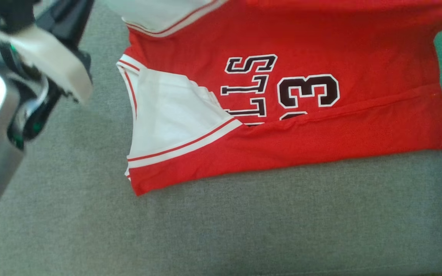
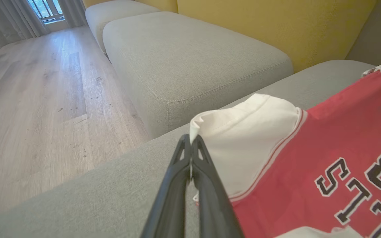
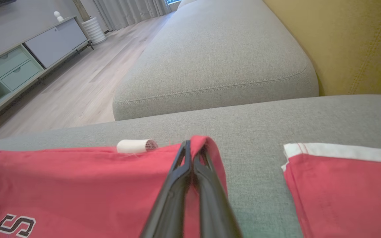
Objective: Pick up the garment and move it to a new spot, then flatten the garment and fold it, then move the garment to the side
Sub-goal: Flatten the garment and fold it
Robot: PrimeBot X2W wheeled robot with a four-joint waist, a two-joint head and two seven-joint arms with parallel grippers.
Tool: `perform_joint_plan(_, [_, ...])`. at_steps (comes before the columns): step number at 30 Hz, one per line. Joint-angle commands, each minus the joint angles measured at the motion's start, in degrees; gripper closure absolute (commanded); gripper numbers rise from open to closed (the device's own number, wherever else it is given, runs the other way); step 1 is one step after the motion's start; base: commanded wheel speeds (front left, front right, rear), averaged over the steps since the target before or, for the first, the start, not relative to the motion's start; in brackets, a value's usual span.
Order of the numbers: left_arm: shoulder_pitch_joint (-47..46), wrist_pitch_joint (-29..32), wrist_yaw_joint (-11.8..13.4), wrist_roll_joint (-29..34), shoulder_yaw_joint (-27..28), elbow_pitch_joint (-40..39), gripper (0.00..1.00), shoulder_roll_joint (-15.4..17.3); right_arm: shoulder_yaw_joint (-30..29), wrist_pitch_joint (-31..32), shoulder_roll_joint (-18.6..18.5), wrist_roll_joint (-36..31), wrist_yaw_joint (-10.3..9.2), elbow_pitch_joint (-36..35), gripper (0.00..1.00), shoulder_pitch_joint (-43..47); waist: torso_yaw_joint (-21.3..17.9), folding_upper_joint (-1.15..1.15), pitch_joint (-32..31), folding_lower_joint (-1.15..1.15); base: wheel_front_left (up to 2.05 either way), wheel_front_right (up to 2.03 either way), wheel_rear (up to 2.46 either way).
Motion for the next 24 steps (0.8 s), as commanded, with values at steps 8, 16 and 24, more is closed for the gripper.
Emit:
perform_joint_plan(8, [8.56,-1.67,4.17,-2.21,3.32,-9.93,1.0,5.98,-2.67,-0.36,-4.26,1.91,0.39,-3.97,1.0,8.4,1.38,0.0,-1.59,0.0,0.0,0.0,0.0])
perform_joint_plan(16, [18.1,-4.21,7.67,-3.39,2.88,-15.78,1.0,7.75,-5.92,-1.23,-6.26,3.25,0.39,-6.48,1.0,17.0,2.77,0.0,-1.74,0.0,0.0,0.0,0.0])
perform_joint_plan(24, [23.64,-5.23,10.14,-3.75,1.66,-19.63,1.0,7.84,-9.89,-1.49,-6.99,3.13,0.39,-10.32,1.0,25.52,3.4,0.0,-2.2,0.0,0.0,0.0,0.0])
